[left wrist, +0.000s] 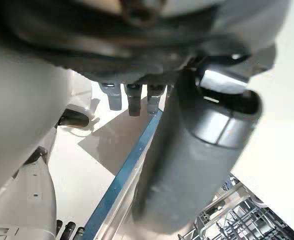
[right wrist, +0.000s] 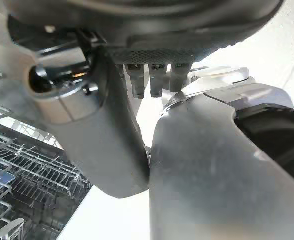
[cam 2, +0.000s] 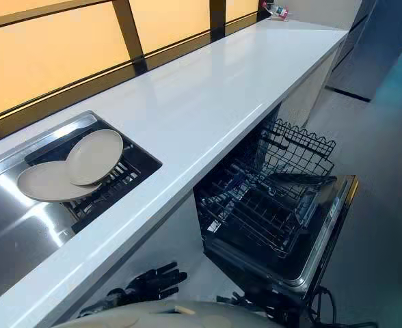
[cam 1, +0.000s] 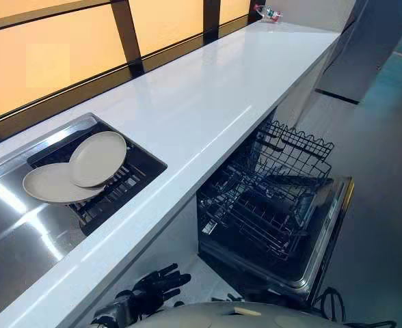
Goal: Pick up plates and place into dishwasher.
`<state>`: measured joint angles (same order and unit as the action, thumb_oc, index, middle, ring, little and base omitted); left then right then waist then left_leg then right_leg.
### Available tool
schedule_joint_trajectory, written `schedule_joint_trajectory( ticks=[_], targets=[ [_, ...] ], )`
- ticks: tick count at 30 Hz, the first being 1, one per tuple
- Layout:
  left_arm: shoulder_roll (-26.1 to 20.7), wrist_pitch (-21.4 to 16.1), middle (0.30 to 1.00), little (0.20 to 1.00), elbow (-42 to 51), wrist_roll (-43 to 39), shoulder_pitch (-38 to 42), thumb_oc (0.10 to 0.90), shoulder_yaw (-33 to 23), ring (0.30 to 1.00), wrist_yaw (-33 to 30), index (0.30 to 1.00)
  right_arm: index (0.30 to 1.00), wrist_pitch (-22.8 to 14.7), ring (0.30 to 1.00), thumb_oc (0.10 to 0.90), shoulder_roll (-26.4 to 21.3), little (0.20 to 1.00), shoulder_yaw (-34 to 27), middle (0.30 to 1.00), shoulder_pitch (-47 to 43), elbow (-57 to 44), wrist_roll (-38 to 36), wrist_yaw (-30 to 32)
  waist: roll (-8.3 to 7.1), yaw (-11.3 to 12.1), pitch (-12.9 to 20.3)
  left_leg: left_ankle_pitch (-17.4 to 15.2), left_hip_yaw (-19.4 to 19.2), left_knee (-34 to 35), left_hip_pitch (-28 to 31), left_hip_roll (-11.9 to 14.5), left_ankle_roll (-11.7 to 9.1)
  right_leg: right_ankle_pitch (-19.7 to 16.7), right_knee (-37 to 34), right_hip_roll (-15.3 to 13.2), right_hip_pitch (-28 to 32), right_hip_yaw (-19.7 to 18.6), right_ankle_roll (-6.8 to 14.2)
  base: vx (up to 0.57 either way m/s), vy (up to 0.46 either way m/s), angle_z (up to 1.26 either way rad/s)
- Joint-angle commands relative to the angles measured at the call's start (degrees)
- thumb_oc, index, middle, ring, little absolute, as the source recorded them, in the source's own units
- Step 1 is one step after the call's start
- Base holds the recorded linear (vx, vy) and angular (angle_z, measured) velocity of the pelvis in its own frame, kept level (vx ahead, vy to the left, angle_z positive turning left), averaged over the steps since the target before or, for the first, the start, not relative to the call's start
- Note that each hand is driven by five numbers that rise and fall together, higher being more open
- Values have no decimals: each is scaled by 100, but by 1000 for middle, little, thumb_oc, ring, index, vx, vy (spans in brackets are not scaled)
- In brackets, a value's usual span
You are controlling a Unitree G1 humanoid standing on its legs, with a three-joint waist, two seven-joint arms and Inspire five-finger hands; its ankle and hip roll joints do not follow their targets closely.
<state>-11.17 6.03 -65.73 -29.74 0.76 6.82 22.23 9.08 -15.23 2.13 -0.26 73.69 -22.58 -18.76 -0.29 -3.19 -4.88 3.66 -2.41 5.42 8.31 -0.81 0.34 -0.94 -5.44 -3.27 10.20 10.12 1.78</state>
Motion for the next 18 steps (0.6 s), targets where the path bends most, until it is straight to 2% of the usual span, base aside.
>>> schedule_joint_trajectory(
  ticks=[1, 10, 13, 15, 18],
  targets=[
    [-64, -272, 900, 900, -236, -47, 169, 800, -98, 900, -15, 900, 900, 59, 900, 800, 28, 900, 140, 900, -190, 316, -45, -110, 235, 255, -238, -783, -263, -149, 113, -294, 79, 634, 567, 262, -227, 182, 112, 267, -319, 52],
    [-51, -108, 900, 900, -180, -467, 184, 800, -169, 900, 280, 900, 900, 75, 900, 800, 16, 900, 114, 900, -195, 301, -7, -138, 239, 247, -243, -779, -271, -131, 107, -291, 73, 630, 564, 263, -244, 171, 123, 0, 0, 0],
    [-28, 16, 900, 900, -48, -787, 187, 800, -217, 900, 578, 900, 900, 103, 900, 800, 10, 900, 110, 900, -207, 279, -10, -137, 244, 251, -245, -775, -268, -130, 97, -291, 64, 625, 570, 257, -255, 171, 127, 0, 0, 0],
    [-26, 154, 900, 900, 76, -882, 189, 800, -209, 900, 1004, 900, 900, 118, 900, 800, -1, 900, 102, 900, -232, 282, -3, -139, 251, 258, -255, -774, -264, -127, 91, -289, 59, 623, 579, 255, -268, 166, 132, 0, 0, 0],
    [-19, 616, 900, 900, 463, -691, 193, 800, -78, 900, 2115, 900, 900, 132, 900, 800, -23, 900, 84, 900, -256, 275, 19, -156, 264, 274, -271, -772, -252, -116, 81, -286, 53, 611, 588, 252, -290, 159, 145, 0, 0, 0]
  ],
)
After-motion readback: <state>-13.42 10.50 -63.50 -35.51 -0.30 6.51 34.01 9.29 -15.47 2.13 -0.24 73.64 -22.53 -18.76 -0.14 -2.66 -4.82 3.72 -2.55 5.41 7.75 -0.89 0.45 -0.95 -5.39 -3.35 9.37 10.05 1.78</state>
